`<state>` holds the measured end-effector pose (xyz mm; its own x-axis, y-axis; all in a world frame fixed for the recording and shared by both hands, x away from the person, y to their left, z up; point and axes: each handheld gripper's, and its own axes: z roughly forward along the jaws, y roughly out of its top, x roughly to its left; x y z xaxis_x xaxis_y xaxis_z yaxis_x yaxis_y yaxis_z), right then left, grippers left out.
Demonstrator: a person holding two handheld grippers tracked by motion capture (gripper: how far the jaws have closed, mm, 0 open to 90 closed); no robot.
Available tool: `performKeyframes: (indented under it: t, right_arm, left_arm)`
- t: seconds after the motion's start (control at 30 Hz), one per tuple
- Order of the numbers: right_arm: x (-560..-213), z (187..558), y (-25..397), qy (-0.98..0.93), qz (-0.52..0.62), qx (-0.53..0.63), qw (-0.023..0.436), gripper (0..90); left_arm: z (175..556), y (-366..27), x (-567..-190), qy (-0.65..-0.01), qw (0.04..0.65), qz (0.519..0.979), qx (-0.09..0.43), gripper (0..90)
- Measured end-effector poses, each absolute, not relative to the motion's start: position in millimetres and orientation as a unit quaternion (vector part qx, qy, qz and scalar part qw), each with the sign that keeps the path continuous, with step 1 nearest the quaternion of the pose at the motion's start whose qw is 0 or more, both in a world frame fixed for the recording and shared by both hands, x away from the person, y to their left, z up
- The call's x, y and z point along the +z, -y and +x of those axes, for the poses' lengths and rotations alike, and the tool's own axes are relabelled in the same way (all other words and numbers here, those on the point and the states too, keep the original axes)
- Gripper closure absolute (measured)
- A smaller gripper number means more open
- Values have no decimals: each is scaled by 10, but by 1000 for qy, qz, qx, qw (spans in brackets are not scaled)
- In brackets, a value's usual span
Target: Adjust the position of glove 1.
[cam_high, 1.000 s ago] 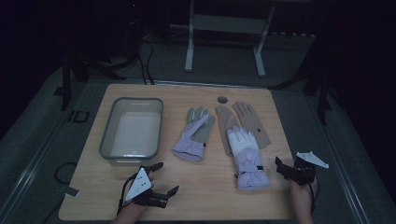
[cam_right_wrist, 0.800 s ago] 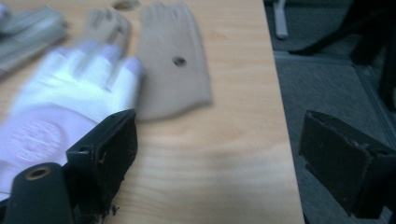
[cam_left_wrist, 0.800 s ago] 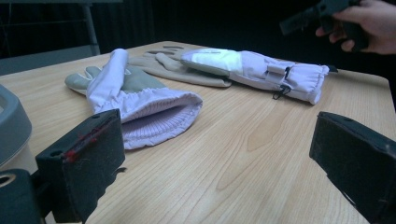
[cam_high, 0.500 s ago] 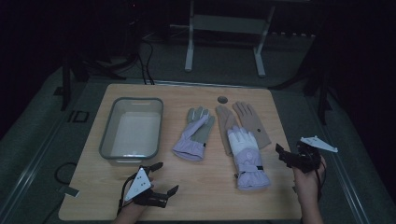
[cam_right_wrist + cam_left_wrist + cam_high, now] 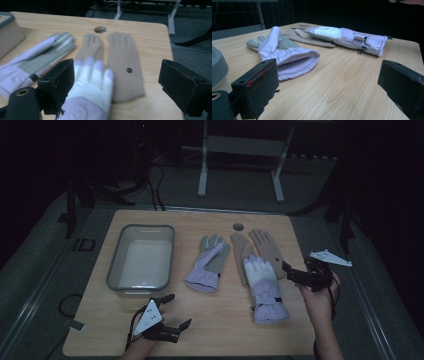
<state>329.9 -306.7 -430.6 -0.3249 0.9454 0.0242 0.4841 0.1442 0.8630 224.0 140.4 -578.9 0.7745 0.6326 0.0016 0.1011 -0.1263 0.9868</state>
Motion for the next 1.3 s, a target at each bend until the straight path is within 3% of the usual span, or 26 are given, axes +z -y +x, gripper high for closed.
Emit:
performKeyframes:
  t: [0.73, 1.3]
  right_arm:
    - [-4208, 3684, 1937, -771, 436, 395, 244, 163]
    - [-4559, 4031, 1081, -803, 417, 377, 197, 163]
  left_arm:
    - [2238, -1403, -5788, -251, 610, 720, 215, 35]
    - [2241, -1403, -5787, -248, 610, 723, 212, 35]
